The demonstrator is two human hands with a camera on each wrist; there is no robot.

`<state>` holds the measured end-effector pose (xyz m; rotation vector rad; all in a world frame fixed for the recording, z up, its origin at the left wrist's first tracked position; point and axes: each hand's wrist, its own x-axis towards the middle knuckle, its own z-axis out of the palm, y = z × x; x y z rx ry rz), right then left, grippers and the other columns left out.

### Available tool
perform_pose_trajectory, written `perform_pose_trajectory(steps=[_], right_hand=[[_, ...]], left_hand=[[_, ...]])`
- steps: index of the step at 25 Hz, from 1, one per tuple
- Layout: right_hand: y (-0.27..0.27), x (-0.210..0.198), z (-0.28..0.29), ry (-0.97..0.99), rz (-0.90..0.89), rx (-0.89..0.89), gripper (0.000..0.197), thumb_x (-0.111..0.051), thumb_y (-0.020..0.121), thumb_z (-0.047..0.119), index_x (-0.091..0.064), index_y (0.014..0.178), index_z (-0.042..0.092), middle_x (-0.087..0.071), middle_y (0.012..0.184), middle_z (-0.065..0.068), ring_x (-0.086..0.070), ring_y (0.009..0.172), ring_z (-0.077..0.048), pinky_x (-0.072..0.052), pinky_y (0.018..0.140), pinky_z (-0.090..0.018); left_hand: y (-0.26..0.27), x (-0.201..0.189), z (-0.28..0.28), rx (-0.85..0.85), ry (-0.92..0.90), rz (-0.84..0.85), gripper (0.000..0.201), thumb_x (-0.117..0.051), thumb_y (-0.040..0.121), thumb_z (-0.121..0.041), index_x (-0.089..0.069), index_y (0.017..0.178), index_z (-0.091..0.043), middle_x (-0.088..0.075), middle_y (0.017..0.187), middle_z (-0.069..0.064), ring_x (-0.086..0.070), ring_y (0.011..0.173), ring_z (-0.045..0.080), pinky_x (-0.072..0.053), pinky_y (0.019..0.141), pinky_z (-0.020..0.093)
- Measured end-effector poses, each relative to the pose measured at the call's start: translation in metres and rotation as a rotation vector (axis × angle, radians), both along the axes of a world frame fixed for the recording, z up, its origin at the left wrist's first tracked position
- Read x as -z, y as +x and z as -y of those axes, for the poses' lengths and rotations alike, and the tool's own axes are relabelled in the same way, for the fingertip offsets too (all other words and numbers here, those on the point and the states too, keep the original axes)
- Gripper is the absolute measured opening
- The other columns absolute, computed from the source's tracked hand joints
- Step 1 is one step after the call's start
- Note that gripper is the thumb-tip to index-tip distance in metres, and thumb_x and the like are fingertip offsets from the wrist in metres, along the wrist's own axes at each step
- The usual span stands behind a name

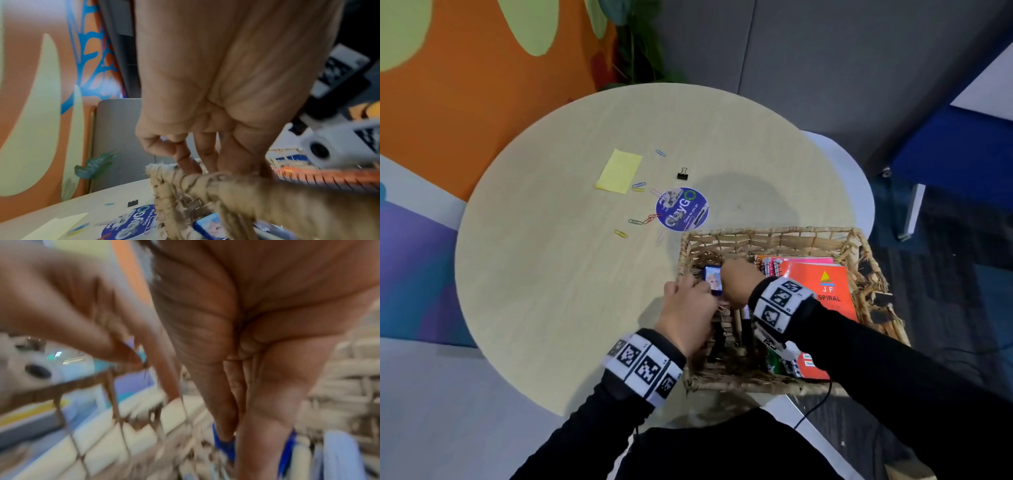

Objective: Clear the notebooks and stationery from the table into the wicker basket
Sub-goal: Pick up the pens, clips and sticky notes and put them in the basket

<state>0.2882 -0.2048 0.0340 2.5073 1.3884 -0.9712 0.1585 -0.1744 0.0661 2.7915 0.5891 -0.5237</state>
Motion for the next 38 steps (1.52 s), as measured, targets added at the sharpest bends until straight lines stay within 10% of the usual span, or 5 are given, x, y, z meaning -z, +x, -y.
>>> perform_pose_trajectory(steps=[10, 14, 19, 26, 38], right_hand=[[0.015, -0.039, 0.071, 0.484, -0.253, 0.32, 0.024, -0.054, 0.079, 0.009, -0.069, 0.061, 0.008, -0.075, 0.064, -0.012, -0.073, 0.063, -0.023, -0.06, 0.068, -0.046], [0.011, -0.04, 0.067, 0.54, -0.279, 0.37, 0.019, -0.057, 0.08, 0.007, -0.071, 0.067, 0.009, -0.074, 0.063, -0.009, -0.072, 0.059, -0.017, -0.06, 0.068, -0.048], [0.015, -0.075, 0.027, 0.664, -0.308, 0.411, 0.015, -0.063, 0.081, 0.009, -0.07, 0.069, 0.015, -0.073, 0.062, -0.006, -0.071, 0.062, -0.019, -0.06, 0.073, -0.047], [0.046, -0.105, -0.095, 0.533, -0.111, 0.023, 0.013, -0.06, 0.083, 0.007, -0.073, 0.087, 0.006, -0.07, 0.069, -0.004, -0.062, 0.062, -0.015, -0.048, 0.063, -0.021], [0.056, -0.007, -0.23, -0.017, 0.065, -0.456, 0.017, -0.055, 0.083, 0.004, -0.069, 0.093, 0.004, -0.071, 0.1, -0.014, -0.063, 0.094, -0.029, -0.042, 0.07, -0.027]], left_hand=[[0.032, 0.019, 0.021, 0.18, 0.137, -0.539, 0.025, -0.057, 0.09, -0.02, -0.062, 0.115, -0.017, -0.055, 0.132, 0.004, -0.029, 0.131, 0.025, -0.02, 0.11, 0.044], [0.024, 0.019, -0.005, 0.092, -0.031, -0.021, 0.023, -0.051, 0.09, -0.011, -0.067, 0.106, -0.011, -0.066, 0.113, 0.011, -0.057, 0.111, 0.029, -0.045, 0.091, 0.04], [-0.011, 0.018, -0.112, -0.448, -0.214, 0.602, 0.014, -0.059, 0.089, -0.013, -0.07, 0.097, -0.012, -0.07, 0.095, 0.004, -0.061, 0.079, 0.017, -0.045, 0.075, 0.024], [-0.015, 0.081, -0.235, -0.48, -0.164, 0.363, 0.014, -0.062, 0.085, -0.007, -0.069, 0.097, -0.006, -0.067, 0.1, 0.014, -0.063, 0.094, 0.029, -0.045, 0.077, 0.028], [-0.001, 0.122, -0.265, -0.25, -0.233, 0.2, 0.014, -0.064, 0.082, -0.001, -0.064, 0.095, 0.004, -0.059, 0.103, 0.021, -0.058, 0.094, 0.034, -0.044, 0.076, 0.032]])
